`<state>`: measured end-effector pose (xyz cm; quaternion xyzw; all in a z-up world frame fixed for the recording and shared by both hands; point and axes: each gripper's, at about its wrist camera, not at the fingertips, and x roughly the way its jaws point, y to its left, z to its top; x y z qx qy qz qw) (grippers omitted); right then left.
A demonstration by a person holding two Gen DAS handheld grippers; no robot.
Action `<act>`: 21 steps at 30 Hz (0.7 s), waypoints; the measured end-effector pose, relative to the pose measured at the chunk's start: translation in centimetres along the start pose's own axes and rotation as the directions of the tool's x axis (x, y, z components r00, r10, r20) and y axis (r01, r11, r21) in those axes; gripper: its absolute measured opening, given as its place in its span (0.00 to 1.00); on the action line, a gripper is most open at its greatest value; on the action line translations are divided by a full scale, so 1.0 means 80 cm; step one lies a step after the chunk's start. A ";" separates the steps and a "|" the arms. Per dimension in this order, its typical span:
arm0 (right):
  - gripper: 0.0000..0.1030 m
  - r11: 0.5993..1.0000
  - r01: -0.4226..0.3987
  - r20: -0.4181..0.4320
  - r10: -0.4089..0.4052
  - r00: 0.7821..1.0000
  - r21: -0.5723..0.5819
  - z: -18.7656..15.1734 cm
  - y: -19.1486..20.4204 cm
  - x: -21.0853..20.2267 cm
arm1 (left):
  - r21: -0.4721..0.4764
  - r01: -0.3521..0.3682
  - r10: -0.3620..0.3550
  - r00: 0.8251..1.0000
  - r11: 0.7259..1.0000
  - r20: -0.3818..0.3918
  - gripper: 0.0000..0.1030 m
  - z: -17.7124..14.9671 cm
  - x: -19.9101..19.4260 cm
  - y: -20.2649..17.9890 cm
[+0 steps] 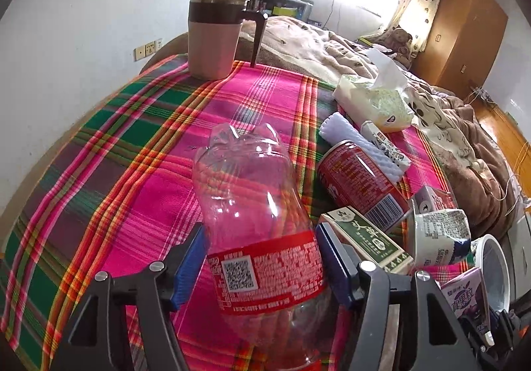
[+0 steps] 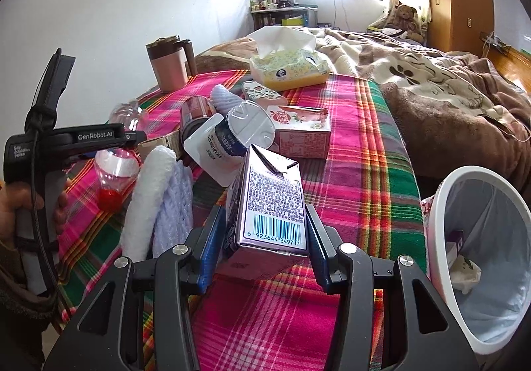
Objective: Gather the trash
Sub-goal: 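Lift the carton and bottle and carry them over the trash bin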
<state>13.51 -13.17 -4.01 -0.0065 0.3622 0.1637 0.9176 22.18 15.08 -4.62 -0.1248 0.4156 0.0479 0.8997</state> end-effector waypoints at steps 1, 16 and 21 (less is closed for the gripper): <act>0.47 1.000 0.002 0.007 -0.002 1.000 0.003 0.000 -0.001 -0.003 | 0.008 0.005 -0.005 1.000 1.000 0.006 0.64 -0.002 -0.005 -0.002; 0.47 0.998 0.013 0.095 -0.018 0.995 0.061 0.002 -0.024 -0.050 | 0.093 0.064 -0.075 0.989 0.994 0.128 0.62 -0.030 -0.106 -0.042; 0.47 0.997 0.017 0.115 -0.025 0.993 0.072 -0.002 -0.029 -0.064 | 0.105 0.079 -0.096 0.981 0.991 0.166 0.62 -0.039 -0.130 -0.054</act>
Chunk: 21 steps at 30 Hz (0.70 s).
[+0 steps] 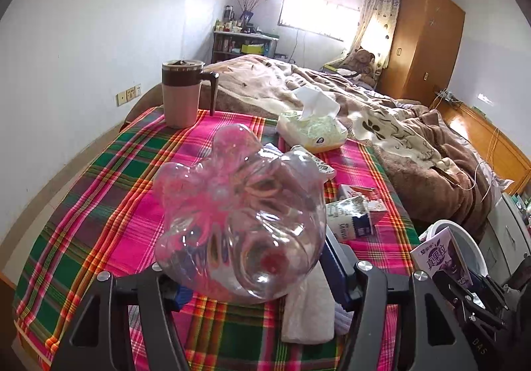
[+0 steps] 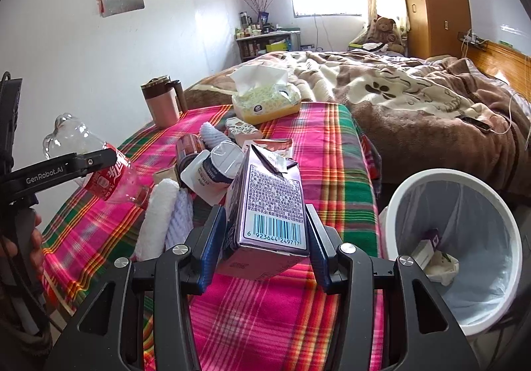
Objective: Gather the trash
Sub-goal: 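Lift the carton and bottle and carry them over the trash bin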
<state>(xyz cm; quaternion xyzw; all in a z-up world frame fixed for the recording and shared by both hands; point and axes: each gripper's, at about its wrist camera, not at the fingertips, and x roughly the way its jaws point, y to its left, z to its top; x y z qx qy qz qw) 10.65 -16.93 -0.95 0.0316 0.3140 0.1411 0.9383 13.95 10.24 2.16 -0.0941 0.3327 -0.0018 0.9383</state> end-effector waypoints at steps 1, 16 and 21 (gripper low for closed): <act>0.47 1.000 0.001 0.004 -0.001 1.000 0.002 0.000 -0.001 -0.002 | 0.004 0.005 -0.005 1.000 1.000 0.008 0.62 0.000 -0.005 -0.003; 0.47 0.996 0.050 0.079 -0.056 0.995 0.074 -0.001 -0.039 -0.040 | 0.121 0.050 -0.064 0.991 0.991 0.117 0.62 0.001 -0.060 -0.069; 0.47 0.992 0.081 0.095 -0.091 0.991 0.102 -0.001 -0.058 -0.051 | 0.155 0.098 -0.117 0.986 0.983 0.119 0.62 -0.002 -0.067 -0.101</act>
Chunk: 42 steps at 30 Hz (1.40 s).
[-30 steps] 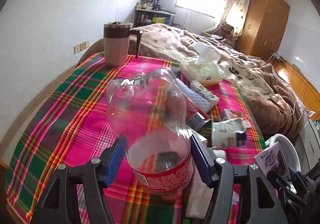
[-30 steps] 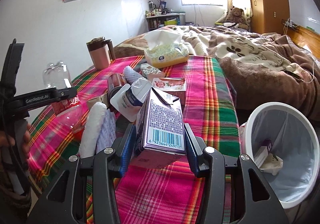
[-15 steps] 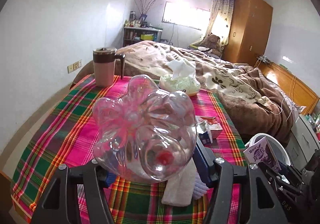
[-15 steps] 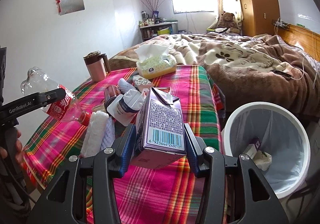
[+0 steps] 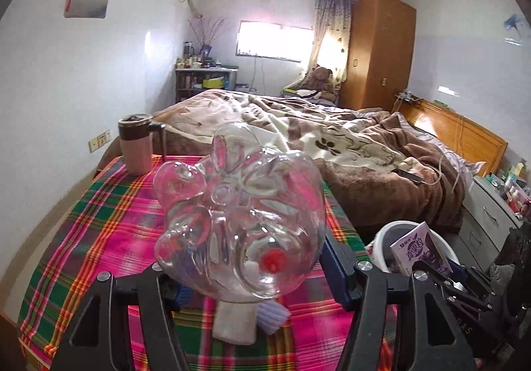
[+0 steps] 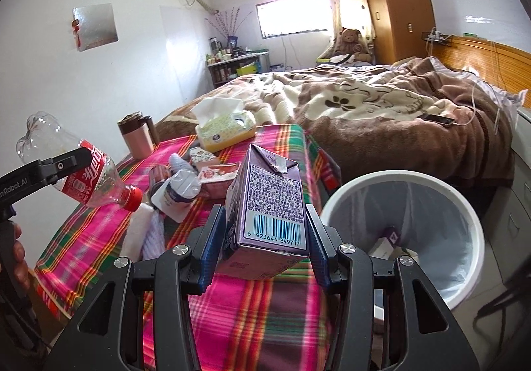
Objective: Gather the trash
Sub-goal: 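Lift the carton and bottle and carry them over the trash bin, then open both tools to drop the carton and bottle into the bin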
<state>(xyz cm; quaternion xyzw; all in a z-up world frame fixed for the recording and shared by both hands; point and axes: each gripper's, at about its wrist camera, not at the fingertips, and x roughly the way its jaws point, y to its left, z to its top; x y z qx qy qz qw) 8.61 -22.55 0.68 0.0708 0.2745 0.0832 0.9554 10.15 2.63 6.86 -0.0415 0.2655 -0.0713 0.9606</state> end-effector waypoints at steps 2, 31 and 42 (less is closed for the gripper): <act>0.47 1.000 0.015 0.008 -0.015 1.000 0.009 0.001 -0.009 -0.005 | 0.022 0.026 -0.026 1.000 0.999 -0.001 0.62 0.000 0.000 -0.019; 0.47 0.968 0.235 -0.060 -0.230 0.971 0.092 -0.006 -0.143 -0.007 | 0.141 0.347 -0.317 0.927 0.927 -0.202 0.62 -0.036 0.110 -0.232; 0.47 0.961 0.266 -0.117 -0.257 0.959 0.072 -0.010 -0.166 0.009 | 0.182 0.374 -0.315 0.904 0.909 -0.288 0.62 -0.056 0.148 -0.272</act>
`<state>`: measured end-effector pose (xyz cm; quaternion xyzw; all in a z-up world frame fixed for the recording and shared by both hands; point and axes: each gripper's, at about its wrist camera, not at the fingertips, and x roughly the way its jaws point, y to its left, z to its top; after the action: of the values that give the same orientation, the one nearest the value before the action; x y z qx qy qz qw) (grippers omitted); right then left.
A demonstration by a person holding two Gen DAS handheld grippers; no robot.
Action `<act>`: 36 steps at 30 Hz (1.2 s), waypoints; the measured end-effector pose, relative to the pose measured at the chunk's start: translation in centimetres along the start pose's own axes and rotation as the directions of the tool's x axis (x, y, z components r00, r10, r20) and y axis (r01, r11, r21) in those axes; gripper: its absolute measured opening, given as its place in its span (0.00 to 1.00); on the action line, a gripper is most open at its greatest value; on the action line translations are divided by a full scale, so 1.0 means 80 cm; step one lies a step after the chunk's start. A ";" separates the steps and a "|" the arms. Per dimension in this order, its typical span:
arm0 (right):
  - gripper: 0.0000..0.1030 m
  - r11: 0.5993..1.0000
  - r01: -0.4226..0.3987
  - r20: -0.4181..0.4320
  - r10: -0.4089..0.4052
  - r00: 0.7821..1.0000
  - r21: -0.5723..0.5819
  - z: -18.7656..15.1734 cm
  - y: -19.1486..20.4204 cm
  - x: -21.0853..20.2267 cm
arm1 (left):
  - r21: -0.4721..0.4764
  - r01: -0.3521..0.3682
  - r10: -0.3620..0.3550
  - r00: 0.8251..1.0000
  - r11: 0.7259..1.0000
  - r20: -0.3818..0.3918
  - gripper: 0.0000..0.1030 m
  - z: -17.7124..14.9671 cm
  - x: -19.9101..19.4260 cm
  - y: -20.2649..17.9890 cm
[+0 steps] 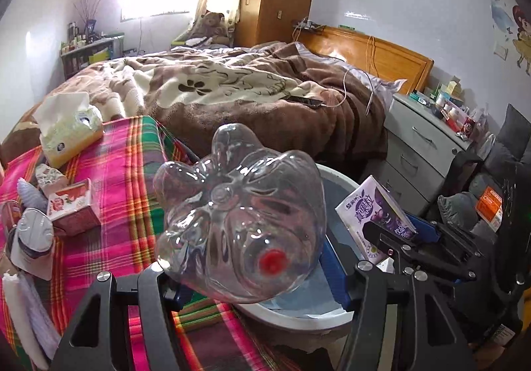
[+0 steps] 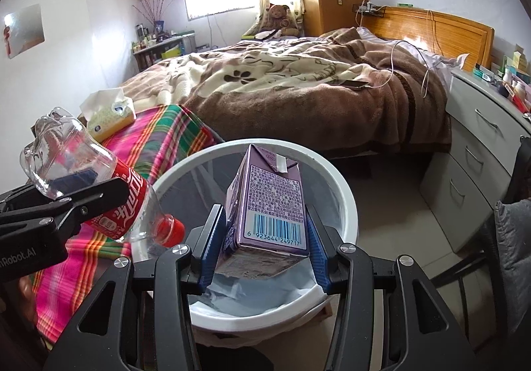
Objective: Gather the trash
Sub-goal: 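Open both tools to drop the carton and bottle into the bin, then move both tools back toward the remaining trash on the blanket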
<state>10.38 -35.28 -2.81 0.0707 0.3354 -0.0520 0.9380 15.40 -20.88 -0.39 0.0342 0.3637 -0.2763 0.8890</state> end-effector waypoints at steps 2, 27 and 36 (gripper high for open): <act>0.47 1.000 0.011 -0.013 -0.011 1.000 -0.011 0.000 -0.001 0.005 | 0.003 0.002 -0.002 1.000 1.000 -0.011 0.62 -0.001 0.007 -0.002; 0.67 0.999 0.035 0.013 -0.035 0.999 -0.021 0.004 0.010 -0.005 | -0.032 -0.028 0.029 0.999 0.999 0.038 0.70 -0.006 -0.029 0.023; 0.67 1.000 0.006 0.041 -0.005 0.999 -0.030 0.006 0.035 -0.015 | -0.063 -0.082 0.086 0.994 0.995 0.062 0.70 -0.017 -0.065 0.054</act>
<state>10.14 -32.56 -1.43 0.0546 0.3171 -0.0508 0.9455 13.75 -14.43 1.48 0.0137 0.3409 -0.2287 0.9117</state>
